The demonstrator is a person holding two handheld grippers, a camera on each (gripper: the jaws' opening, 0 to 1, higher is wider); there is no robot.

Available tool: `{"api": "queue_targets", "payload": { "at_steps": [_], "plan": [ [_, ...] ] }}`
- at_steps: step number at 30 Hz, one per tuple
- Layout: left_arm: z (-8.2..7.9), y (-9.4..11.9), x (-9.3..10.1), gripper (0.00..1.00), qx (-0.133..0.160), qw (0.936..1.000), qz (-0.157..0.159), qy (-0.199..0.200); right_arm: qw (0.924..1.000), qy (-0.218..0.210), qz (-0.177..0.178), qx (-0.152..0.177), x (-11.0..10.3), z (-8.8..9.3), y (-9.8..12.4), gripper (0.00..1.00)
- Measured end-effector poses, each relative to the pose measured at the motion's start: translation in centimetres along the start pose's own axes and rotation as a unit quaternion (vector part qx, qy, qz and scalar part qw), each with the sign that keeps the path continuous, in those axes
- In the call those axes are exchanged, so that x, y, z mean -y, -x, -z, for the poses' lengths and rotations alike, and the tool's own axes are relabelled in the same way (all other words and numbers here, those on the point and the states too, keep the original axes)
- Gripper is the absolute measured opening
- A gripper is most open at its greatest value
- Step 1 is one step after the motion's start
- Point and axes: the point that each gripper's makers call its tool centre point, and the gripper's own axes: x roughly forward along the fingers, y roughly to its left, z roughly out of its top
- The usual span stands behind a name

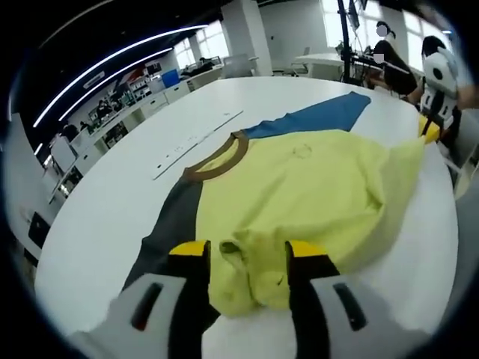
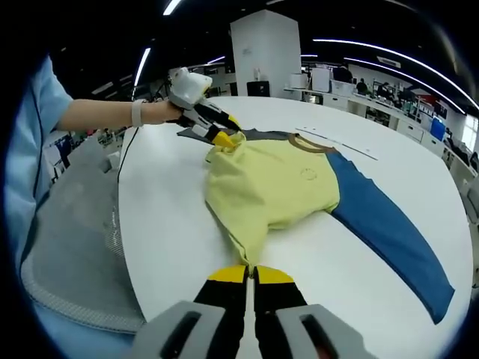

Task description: Fold the garment on the visible template until the final outline fits inside the template.

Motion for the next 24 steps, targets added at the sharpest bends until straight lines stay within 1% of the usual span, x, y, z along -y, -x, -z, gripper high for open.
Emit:
{"api": "queue_targets", "payload": {
  "at_steps": [1, 3, 6, 10, 13, 24],
  "plan": [
    [-0.1, 0.1, 0.0, 0.47, 0.002, 1.0, -0.001, 0.0, 1.0, 0.0, 0.0, 0.0, 0.0, 0.0, 0.0, 0.0],
    [-0.3, 0.2, 0.1, 0.51, 0.007, 1.0, 0.001, 0.004, 1.0, 0.001, 0.0, 0.0, -0.1, 0.0, 0.0, 0.0],
    [-0.6, 0.6, 0.3, 0.52, 0.013, 0.9998, 0.006, 0.014, 1.0, 0.001, 0.0, -0.001, -0.1, 0.0, 0.0, 0.0],
    [-0.4, 0.9, 0.6, 0.53, 0.012, 0.9998, 0.009, 0.013, 1.0, 0.004, -0.001, -0.001, -0.2, 0.0, 0.1, 0.0],
    [-0.3, 1.3, 0.7, 0.52, 0.013, 0.9996, 0.01, 0.023, 1.0, 0.006, -0.002, 0.001, -0.3, -0.2, 0.1, 0.0],
    [0.9, 3.2, 1.3, 0.51, 0.013, 0.999, 0.012, 0.04, 0.9999, 0.009, -0.004, -0.002, -0.4, -0.1, 0.0, 0.0]
  ]
}}
